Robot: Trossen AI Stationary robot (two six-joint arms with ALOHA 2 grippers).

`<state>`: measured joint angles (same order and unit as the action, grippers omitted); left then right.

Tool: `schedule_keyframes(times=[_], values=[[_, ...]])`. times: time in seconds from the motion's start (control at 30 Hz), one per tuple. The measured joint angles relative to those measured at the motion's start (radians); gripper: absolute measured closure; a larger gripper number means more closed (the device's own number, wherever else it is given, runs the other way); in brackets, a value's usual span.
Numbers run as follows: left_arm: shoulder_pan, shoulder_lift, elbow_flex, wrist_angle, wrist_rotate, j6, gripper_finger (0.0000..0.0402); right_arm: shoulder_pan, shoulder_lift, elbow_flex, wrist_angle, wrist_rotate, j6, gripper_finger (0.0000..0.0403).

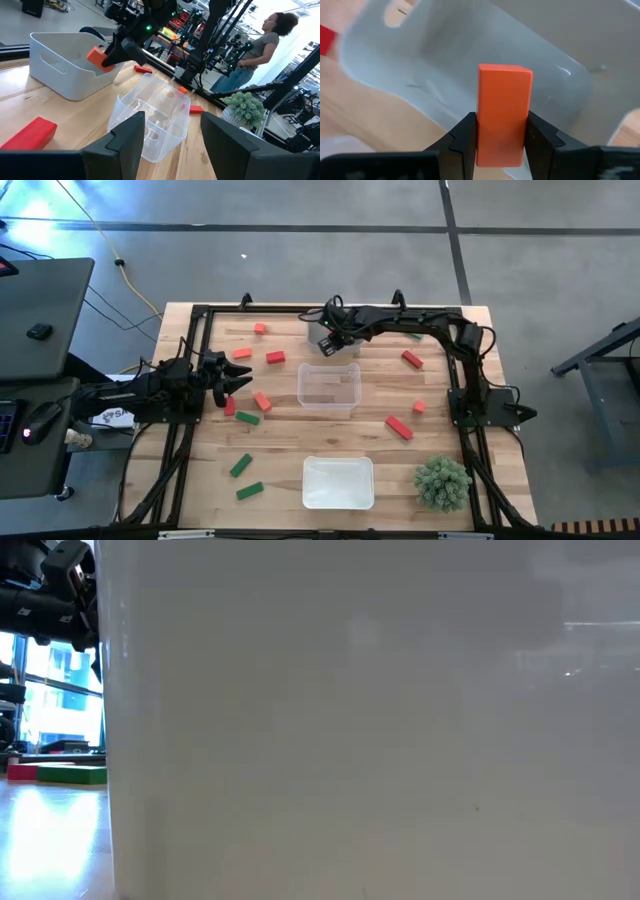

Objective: Sort & place blocks by color
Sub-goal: Put the orange block into the gray bin

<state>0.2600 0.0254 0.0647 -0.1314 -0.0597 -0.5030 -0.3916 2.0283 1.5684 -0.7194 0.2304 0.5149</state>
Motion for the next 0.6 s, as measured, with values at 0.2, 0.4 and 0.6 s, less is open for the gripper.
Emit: schedule_keyframes(times=[0.2,0.4,0.6], values=[[0.0,0.0,0.0,0.001,0.0,0.0,0.0218,-0.001,0.004,0.0,-0.013,-0.002,0.029,0.0295],[0.0,0.0,0.0,0.001,0.0,0.0,0.0218,-0.001,0.004,0.0,-0.037,-0.009,0.037,0.0295],[0.0,0.0,0.0,0.001,0.0,0.0,0.0218,-0.001,0.004,0.0,-0.04,-0.026,0.035,0.0295]])
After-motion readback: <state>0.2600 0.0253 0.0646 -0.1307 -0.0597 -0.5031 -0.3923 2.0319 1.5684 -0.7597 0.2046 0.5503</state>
